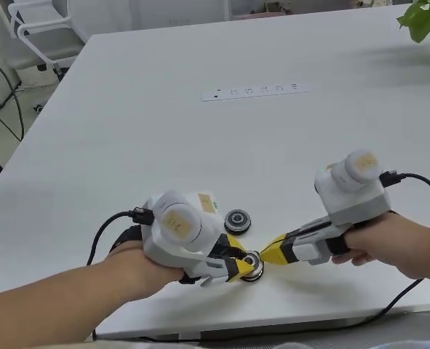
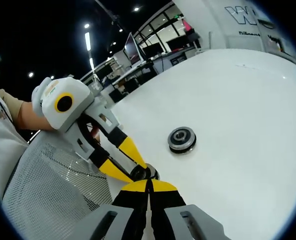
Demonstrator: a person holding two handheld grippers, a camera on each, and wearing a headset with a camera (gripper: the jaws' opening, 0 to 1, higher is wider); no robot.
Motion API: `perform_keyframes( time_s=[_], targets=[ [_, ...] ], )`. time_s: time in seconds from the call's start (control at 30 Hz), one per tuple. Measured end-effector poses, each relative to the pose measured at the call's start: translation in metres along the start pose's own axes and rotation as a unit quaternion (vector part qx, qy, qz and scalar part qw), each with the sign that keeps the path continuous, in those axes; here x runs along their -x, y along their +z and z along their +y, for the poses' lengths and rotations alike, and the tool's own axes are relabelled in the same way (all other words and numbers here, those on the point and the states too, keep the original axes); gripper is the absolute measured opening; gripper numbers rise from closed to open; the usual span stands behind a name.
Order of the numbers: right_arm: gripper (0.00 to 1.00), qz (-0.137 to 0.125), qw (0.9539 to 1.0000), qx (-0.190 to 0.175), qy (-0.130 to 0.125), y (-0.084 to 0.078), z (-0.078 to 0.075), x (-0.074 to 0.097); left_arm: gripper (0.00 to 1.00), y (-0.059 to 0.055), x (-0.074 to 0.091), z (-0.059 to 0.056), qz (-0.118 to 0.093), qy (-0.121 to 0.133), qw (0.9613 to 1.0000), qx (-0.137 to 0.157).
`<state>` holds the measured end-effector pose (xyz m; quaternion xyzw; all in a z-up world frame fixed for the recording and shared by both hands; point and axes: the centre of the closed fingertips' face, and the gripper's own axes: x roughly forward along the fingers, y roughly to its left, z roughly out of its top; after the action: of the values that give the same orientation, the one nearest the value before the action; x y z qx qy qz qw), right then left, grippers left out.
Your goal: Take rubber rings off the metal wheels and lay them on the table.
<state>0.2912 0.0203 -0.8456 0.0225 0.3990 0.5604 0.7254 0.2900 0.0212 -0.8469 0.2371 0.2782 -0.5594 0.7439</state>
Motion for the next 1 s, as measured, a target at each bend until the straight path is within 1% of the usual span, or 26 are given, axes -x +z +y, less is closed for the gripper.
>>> perform_keyframes(
  time_s=[0.23, 0.87, 1.0],
  targets=[
    [0.00, -0.001, 1.0000, -0.004, 0.005, 0.0002, 0.0040, 0.0000, 0.12, -0.0001, -0.0001, -0.0002, 0.001, 0.000, 1.0000, 0.001],
    [0.00, -0.003, 0.9999, -0.002, 0.017, 0.0007, 0.0068, -0.0004, 0.12, 0.0001, -0.0001, -0.0002, 0.001, -0.001, 1.0000, 0.000],
    [0.00, -0.003, 0.9998, -0.001, 0.020, 0.0009, 0.0102, -0.0010, 0.12, 0.0000, 0.0000, -0.0002, 0.001, -0.001, 1.0000, 0.000]
  ],
)
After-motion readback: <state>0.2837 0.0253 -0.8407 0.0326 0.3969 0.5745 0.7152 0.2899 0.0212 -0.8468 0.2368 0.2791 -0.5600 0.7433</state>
